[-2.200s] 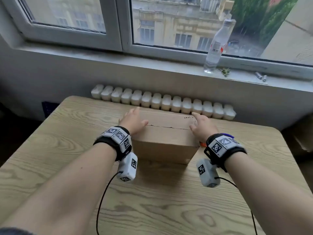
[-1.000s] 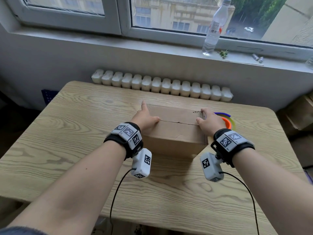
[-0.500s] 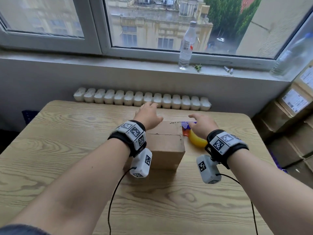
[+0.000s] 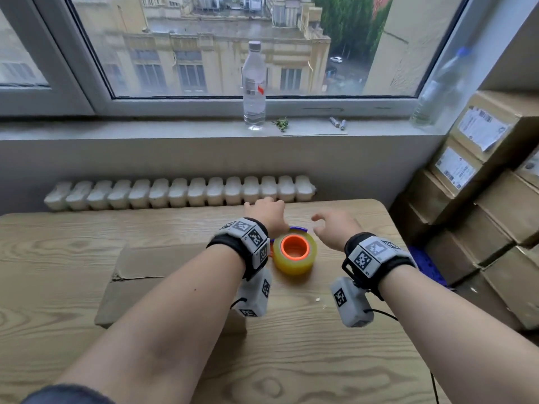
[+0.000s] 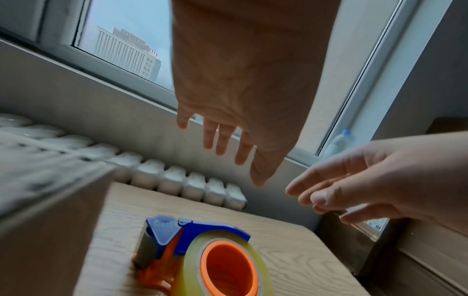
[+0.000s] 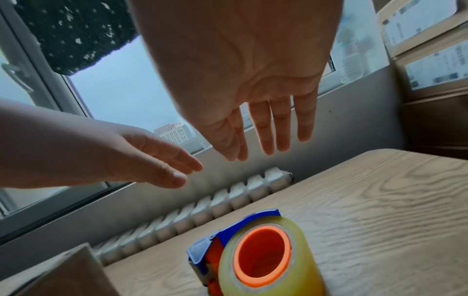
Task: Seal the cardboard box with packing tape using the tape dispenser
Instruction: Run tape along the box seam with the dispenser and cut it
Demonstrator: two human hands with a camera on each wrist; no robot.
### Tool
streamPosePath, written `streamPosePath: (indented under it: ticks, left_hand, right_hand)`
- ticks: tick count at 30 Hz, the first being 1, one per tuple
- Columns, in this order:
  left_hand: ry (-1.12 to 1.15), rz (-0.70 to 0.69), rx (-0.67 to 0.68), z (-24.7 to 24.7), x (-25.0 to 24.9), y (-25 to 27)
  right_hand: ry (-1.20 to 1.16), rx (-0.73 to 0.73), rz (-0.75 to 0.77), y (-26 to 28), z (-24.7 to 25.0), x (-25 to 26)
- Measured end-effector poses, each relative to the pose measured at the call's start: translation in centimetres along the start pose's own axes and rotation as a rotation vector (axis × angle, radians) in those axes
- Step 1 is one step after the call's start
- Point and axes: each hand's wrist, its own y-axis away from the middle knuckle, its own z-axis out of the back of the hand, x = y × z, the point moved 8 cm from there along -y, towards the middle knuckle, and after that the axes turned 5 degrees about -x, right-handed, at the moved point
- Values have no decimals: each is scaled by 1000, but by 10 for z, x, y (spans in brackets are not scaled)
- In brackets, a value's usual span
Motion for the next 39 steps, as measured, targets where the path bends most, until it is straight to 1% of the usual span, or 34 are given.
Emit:
streamPosePath:
  ticks: [4,9,14,18,21,23,25,28,31,36,39]
  left_hand:
    - [-79,-1,73,-26,-20,-36]
    - [-123,49,162,-61,-20,-64]
    - [-130,78,204,-78,-15,-74]
    - [-138,125,288,-92,-3,-74]
    - [-146,139,325,-98,3,-71]
    - [-142,142,328,-99,5,-70]
    - [-124,147,335,-100,5,-68]
    - [-95,138,336,-96,4,-65]
    - [-80,141,324,-90,3,-63]
    - [13,170,244,-71,2,-54]
    - [108,171,152,-51,1,-46]
  right_hand:
    - [-22,68,34,-38,-20,-18]
    - [-36,159,72,-73,-58,-25]
    - [-64,227,106,-90,-89,-22]
    - [-34,268,167,-99,-102,-16]
    - [-2,239,153,-103,-104,-19]
    - [14,216,107,-103,-104,-23]
    - [34,225,80,-100,-105,-24]
    - [48,251,75,-92,-108,-26]
    - [74,244,72,-84,-102,-29]
    - [178,249,60,-70,-83,-33]
    - [226,187,70,-59,-59,-29]
